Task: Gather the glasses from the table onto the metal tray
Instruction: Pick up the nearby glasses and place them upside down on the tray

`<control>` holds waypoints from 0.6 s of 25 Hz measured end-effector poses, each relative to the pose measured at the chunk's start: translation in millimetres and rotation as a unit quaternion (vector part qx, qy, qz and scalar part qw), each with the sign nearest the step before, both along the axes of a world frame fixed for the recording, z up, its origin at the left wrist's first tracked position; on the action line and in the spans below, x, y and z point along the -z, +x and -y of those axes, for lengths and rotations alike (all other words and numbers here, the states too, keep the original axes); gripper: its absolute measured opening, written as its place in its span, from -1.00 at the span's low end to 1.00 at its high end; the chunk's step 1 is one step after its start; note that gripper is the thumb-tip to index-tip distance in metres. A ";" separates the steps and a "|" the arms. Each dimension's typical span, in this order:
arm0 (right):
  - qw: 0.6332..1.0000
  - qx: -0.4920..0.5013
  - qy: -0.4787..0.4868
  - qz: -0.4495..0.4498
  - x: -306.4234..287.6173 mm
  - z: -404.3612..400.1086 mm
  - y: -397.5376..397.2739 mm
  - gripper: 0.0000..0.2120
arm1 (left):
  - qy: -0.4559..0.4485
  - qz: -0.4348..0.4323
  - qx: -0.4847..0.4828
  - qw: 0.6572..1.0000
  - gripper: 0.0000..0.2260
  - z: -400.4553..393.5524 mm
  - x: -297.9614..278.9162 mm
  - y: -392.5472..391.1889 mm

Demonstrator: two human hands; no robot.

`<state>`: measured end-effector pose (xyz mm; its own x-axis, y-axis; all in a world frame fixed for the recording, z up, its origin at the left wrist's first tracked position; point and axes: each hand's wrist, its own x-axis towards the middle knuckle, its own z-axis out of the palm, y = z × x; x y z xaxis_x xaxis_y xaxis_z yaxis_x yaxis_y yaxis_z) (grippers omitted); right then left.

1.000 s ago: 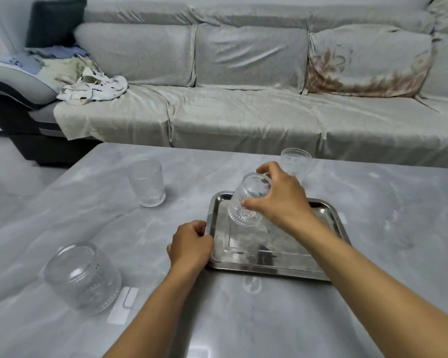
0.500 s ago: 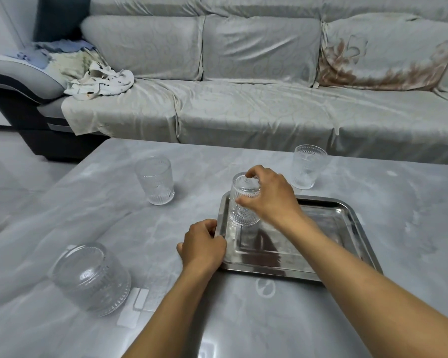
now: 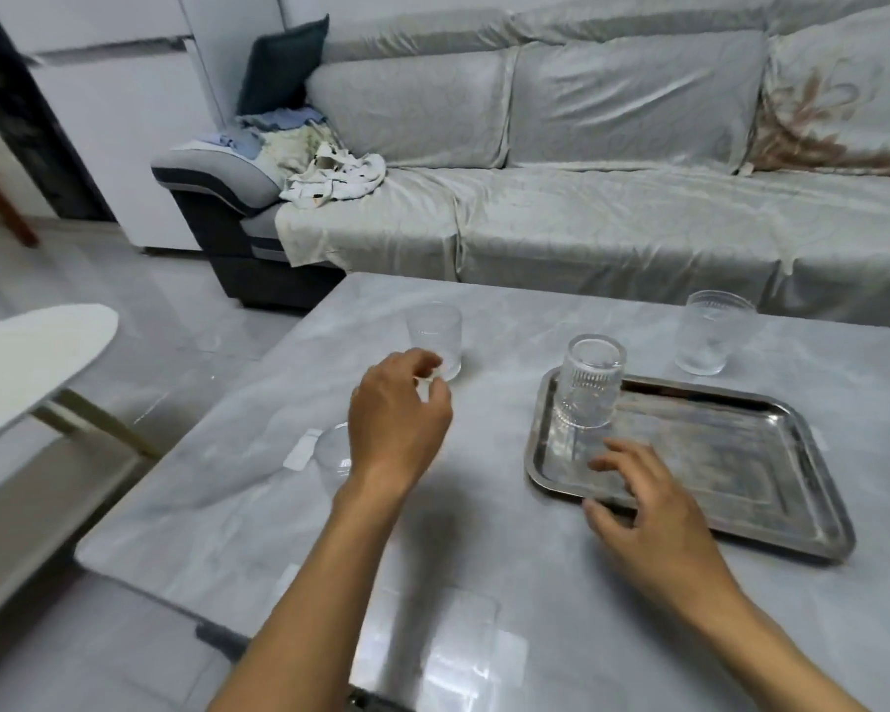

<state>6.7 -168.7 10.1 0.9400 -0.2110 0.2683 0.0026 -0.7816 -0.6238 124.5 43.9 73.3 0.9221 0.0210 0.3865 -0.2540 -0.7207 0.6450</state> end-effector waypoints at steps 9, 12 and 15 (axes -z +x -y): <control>0.992 -0.023 0.098 -0.071 -23.8 -25.2 -43.8 -0.63 | 0.095 -0.208 -0.025 0.973 -0.31 -57.9 4.4 -21.9; 0.989 -0.064 0.119 -0.065 -37.1 -41.0 -34.6 -0.23 | 0.015 -0.129 0.072 0.989 -0.30 -23.8 -21.2 -42.7; 0.985 -0.053 0.160 -0.036 -52.5 -33.1 -17.1 0.05 | -0.032 -0.072 0.210 0.975 -0.27 32.3 -39.2 -72.2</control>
